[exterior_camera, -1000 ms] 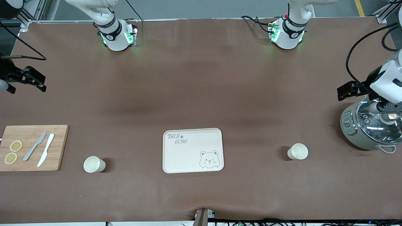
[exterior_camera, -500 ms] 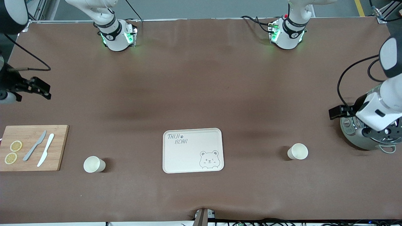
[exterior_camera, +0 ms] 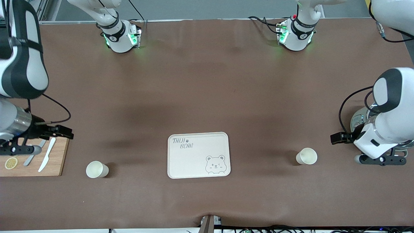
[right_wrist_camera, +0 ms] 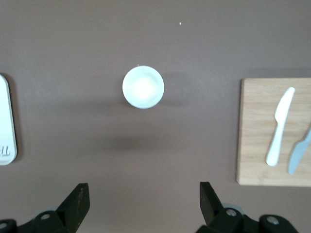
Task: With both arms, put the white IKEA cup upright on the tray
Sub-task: 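Move the right gripper toward one white cup while the left gripper reaches the other, then close the right gripper on its cup while the left gripper grasps the other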
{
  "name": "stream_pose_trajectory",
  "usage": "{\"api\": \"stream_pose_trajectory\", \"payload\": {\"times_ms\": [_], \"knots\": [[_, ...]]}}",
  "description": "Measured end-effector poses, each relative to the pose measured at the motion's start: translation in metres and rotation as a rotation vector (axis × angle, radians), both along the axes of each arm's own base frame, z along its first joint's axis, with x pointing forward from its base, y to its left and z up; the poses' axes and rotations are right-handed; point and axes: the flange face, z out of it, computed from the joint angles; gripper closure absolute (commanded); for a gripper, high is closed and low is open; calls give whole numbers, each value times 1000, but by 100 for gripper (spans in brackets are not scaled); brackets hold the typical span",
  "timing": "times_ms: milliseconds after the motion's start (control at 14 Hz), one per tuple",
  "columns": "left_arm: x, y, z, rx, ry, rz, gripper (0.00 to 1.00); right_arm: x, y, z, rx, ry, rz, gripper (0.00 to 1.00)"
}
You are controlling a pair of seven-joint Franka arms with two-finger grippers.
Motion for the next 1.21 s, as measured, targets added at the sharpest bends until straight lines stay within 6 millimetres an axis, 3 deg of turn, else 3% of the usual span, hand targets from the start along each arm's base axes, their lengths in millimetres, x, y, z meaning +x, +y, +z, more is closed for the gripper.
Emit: {"api": "stream_pose_trajectory", "payload": {"times_ms": [429,714,929,1214], "knots": [[24,6,-82,-10,-1,-4,0,27,-5,-74,9,-22,-14,0],[29,2,-123,-29,15,-1,0,38,-20,-122,10,-17,-38,0],[29,2,-149,-29,49,-1,0,46,-27,-145,10,-26,-49,0],[27,-2,-187,-43,88,1,0,52,-26,-157,12,-40,-49,0]]}}
